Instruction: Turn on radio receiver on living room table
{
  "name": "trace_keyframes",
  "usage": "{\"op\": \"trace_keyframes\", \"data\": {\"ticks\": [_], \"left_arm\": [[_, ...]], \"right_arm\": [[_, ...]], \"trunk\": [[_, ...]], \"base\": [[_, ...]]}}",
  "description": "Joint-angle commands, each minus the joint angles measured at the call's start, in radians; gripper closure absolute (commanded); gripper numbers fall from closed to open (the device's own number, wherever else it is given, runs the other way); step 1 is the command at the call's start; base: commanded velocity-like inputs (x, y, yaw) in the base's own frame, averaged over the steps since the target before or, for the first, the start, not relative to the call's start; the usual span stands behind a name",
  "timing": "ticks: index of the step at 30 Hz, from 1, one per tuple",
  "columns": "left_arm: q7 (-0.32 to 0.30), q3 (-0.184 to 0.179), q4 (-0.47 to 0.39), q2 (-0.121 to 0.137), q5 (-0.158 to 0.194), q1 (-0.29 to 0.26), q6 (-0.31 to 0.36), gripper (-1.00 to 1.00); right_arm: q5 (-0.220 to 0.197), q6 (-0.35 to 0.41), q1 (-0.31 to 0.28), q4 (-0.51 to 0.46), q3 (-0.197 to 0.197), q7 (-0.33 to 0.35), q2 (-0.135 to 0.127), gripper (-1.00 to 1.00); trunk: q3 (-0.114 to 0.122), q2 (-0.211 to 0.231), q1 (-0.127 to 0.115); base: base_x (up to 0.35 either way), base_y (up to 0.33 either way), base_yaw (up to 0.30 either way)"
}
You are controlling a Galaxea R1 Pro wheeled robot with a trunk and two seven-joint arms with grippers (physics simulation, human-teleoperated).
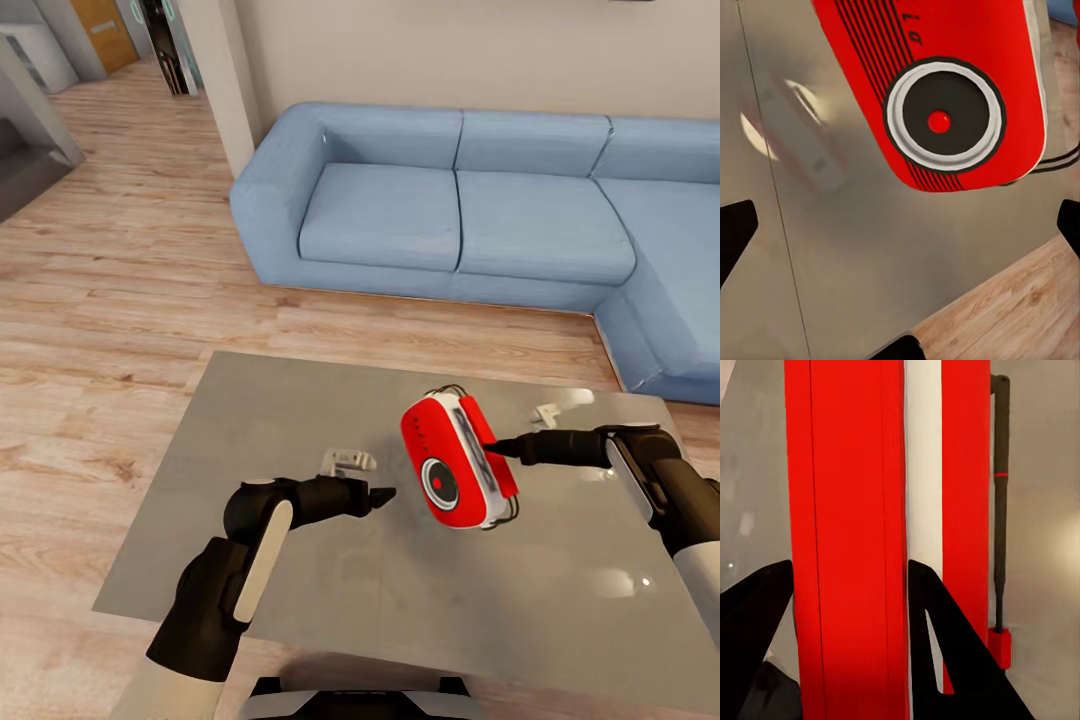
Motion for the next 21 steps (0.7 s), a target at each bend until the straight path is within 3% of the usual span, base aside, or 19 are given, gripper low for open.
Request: {"op": "trace_keyframes", "data": {"ticks": [1, 16, 21], "left_arm": [[0.000, 0.000, 0.000, 0.000, 0.000, 0.000, 0.000, -1.00], [0.000, -0.001, 0.000, 0.000, 0.000, 0.000, -0.003, -1.00], [-0.022, -0.022, 0.014, 0.000, 0.009, -0.003, 0.006, -1.00]], "right_arm": [[-0.006, 0.003, 0.001, 0.000, 0.000, 0.004, 0.000, 1.00], [-0.005, -0.019, 0.019, 0.000, 0.000, 0.078, 0.001, 1.00], [0.010, -0.004, 0.041, -0.010, 0.008, 0.081, 0.007, 1.00]], "trunk": [[0.000, 0.000, 0.000], [0.000, 0.000, 0.000], [0.000, 0.000, 0.000]], "base": [[0.000, 0.000, 0.000], [0.000, 0.000, 0.000], [0.000, 0.000, 0.000]]}}
